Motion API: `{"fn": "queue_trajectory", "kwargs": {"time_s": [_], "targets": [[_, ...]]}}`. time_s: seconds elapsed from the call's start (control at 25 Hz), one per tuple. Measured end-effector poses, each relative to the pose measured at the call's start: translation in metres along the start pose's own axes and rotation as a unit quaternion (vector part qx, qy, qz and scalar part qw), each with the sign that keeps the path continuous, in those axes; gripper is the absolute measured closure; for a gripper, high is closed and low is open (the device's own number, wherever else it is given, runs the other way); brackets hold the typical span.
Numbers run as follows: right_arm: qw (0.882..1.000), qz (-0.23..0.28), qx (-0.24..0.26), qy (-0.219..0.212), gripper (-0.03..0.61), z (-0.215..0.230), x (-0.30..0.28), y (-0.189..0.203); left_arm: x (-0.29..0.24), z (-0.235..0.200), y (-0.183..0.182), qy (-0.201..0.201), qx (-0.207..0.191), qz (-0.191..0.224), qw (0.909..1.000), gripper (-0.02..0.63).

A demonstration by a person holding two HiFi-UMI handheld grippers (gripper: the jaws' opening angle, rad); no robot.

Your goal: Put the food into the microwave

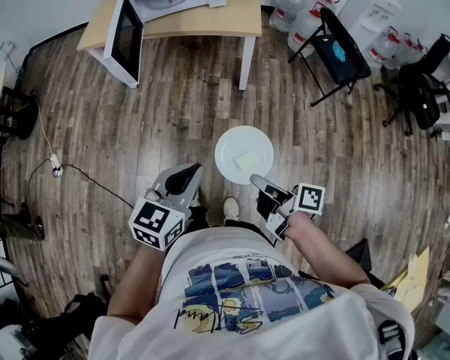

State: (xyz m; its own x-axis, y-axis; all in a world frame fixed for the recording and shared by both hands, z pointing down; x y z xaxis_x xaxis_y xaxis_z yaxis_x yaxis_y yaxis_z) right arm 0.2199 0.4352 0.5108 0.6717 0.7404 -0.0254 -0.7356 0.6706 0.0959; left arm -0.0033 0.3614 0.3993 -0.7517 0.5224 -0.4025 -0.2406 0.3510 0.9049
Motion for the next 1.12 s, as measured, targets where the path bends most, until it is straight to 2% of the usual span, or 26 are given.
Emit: {"fn": "queue_trajectory", "kwargs": {"time_s": [0.32,0.52,0.68,1.12], "targets": [[1.0,0.003,-0.011,0.004,0.566,-0.002,-0.051,-0.006,0.002,-0.056,-0.005,0.002,0.016,0.017,0.9997,0.604],[1.0,0.002,0.003,0.014,0.566,-0.006,-0.1,-0.024,-0.002,-0.114,-0.021,0.012,0.015,0.035,0.9992,0.604],[1.0,0.008,-0.007,0.024,0.566,-0.008,-0.148,-0.038,-0.003,-0.169,-0.038,0.021,0.014,0.047,0.9986,0.604],[0.998,0.048,0.002,0.027,0.566,-0.018,-0.273,-0.08,0.008,-0.287,-0.069,0.052,-0.025,0.062,0.9964,0.604]]}}
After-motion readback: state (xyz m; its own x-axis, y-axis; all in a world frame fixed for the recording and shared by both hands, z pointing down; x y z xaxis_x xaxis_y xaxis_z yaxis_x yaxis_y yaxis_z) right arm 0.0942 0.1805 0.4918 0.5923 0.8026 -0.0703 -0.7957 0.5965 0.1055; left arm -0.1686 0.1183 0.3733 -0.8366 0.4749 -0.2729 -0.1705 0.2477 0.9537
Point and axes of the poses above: the fingertips, and each gripper's own axes: x backward along the fingers, z to its right, y out of its underside, the point moved 7 cm from there along x, backward along the fingers, and after that the axes turned 6 degrees about -y, right-handed, at the moved point
